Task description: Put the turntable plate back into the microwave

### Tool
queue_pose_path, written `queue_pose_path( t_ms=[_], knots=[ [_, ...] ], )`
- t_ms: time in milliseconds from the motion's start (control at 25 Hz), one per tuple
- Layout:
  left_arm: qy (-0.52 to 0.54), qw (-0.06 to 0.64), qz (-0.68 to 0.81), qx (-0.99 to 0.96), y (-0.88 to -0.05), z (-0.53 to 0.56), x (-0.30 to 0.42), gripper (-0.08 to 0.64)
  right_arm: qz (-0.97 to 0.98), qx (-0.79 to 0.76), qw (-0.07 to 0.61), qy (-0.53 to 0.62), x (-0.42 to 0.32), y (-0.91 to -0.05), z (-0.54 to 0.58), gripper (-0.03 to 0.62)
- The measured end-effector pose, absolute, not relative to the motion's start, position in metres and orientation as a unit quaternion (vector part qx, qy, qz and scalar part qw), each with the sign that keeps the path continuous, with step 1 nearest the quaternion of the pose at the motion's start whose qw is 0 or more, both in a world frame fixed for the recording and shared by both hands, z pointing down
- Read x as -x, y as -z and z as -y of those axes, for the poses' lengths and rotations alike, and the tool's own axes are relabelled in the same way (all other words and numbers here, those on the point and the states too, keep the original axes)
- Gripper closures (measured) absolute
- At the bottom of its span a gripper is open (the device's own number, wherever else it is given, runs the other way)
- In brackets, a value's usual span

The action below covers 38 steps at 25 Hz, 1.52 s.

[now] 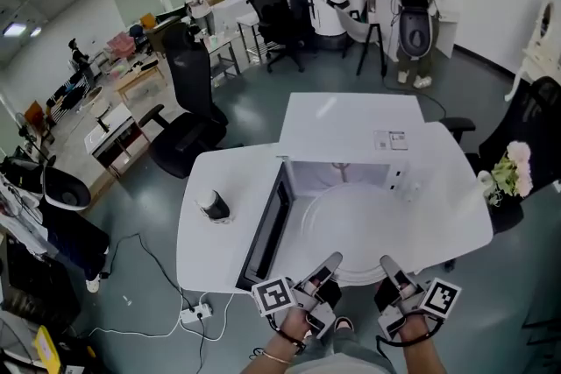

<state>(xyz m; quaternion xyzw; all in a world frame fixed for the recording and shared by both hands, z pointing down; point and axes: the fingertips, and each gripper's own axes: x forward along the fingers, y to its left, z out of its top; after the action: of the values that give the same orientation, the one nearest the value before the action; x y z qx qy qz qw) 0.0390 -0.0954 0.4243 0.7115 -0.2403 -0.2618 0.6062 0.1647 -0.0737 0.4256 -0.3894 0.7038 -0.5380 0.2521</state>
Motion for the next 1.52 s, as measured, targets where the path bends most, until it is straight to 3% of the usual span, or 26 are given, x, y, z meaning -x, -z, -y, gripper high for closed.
queue_pose_path(
  t_ms=[840, 1520],
  knots=[
    [0.24, 0.596, 0.288, -0.71, -0.504, 0.134, -0.038, 0.508, -0.705, 0.36, 0.225, 0.568, -0.163, -0.499, 0.122, 0.523],
    [0.247, 0.581, 0.285, -0.721, -0.54, 0.154, -0.039, 0.503, -0.691, 0.338, 0.256, 0.586, -0.161, -0.535, 0.143, 0.529]
  ],
)
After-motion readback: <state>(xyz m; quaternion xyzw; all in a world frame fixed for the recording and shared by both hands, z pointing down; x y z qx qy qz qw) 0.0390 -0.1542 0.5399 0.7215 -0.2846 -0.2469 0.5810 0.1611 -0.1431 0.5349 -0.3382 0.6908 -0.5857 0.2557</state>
